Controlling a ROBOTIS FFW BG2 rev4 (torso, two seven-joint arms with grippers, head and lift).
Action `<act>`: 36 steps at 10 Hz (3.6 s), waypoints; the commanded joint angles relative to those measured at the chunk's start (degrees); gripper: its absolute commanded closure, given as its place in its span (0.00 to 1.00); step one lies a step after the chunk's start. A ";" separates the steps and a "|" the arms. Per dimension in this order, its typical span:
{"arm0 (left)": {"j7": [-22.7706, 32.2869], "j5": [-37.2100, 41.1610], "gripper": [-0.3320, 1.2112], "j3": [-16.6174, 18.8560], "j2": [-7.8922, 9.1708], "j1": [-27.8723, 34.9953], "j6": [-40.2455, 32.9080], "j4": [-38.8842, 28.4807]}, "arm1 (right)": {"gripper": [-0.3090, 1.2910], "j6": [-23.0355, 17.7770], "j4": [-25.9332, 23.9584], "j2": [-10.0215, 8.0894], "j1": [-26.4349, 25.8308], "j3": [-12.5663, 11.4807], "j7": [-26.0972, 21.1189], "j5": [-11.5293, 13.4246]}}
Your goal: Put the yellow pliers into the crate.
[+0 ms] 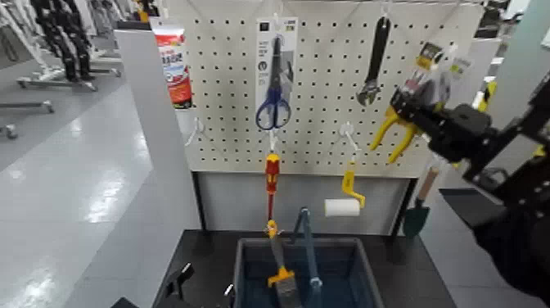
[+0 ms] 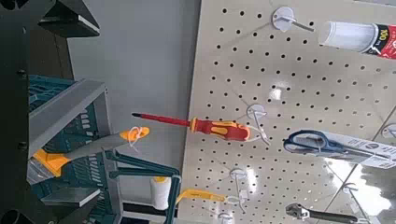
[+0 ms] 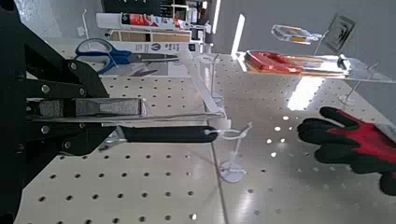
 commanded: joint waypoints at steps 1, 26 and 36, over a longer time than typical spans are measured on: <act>0.03 -0.08 0.28 -0.14 0.00 0.00 -0.09 0.05 | 0.95 2.50 0.26 2.86 4.73 2.18 -0.91 -0.82; 0.29 -0.43 0.28 -0.14 -0.09 0.09 -0.26 -0.22 | 0.29 0.56 16.25 5.67 13.52 8.07 -3.81 4.10; 0.91 -1.14 0.28 0.83 -0.18 1.49 -0.61 -1.45 | 0.25 -38.20 6.41 10.59 38.13 4.82 -30.53 16.59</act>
